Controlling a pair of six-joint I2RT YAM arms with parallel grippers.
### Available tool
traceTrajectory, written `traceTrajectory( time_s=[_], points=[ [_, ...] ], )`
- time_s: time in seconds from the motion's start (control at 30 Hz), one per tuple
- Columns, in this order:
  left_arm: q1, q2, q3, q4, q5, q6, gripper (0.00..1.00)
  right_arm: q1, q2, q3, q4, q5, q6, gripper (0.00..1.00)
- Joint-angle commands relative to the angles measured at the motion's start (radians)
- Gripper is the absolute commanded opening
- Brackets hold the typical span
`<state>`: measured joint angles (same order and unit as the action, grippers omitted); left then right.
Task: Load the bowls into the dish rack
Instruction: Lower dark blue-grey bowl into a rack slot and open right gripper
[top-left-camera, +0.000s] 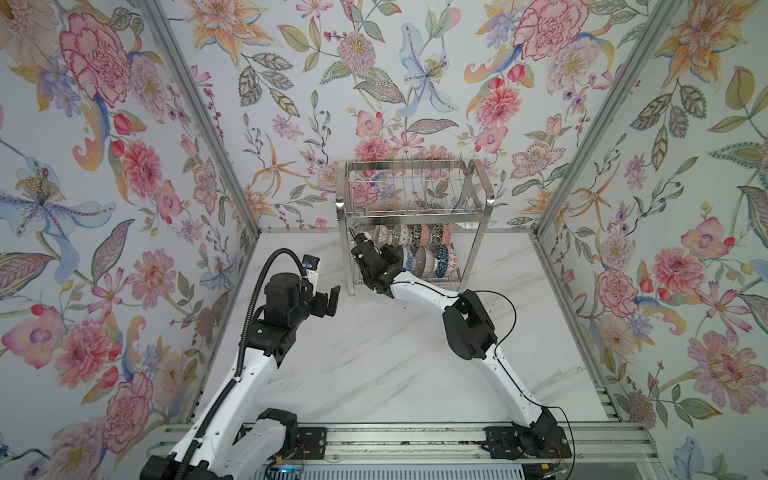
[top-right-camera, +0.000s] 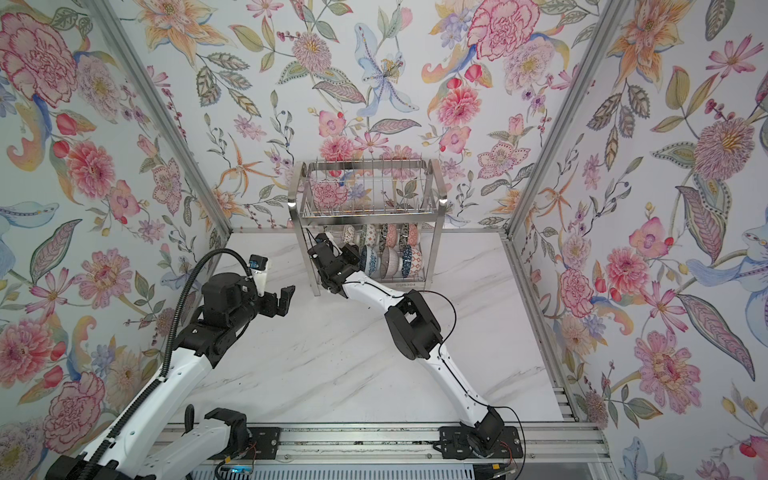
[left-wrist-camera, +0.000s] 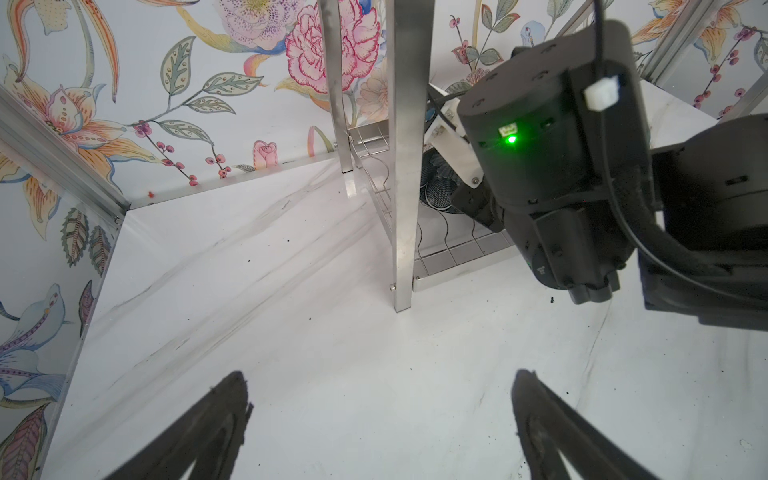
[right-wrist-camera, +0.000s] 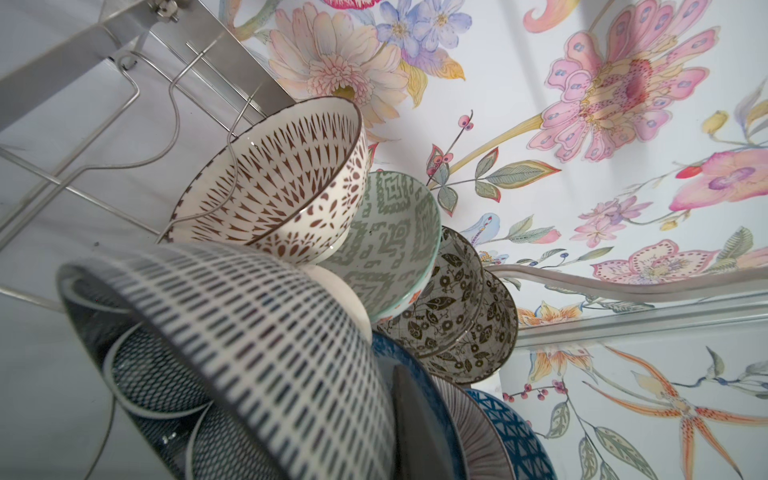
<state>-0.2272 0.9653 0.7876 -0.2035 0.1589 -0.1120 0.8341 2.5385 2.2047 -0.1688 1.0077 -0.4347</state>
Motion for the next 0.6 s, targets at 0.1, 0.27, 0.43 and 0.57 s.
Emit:
traceTrajectory(
  time_s=[0.1, 0.27, 0.43, 0.57],
  points=[
    [0.014, -0.019, -0.013, 0.017, 0.028, -0.002, 0.99, 0.006, 0.029, 0.065, -0.014, 0.024, -0.016, 0.03],
    [0.013, -0.018, -0.013, 0.018, 0.030, -0.002, 0.99, 0.019, 0.018, 0.055, -0.021, 0.004, -0.012, 0.23],
    [0.013, -0.017, -0.014, 0.018, 0.031, -0.003, 0.99, 0.031, -0.020, 0.018, -0.026, -0.025, 0.015, 0.32],
    [0.013, -0.021, -0.015, 0.018, 0.031, -0.003, 0.99, 0.035, -0.051, -0.006, -0.030, -0.043, 0.037, 0.35]
  ],
)
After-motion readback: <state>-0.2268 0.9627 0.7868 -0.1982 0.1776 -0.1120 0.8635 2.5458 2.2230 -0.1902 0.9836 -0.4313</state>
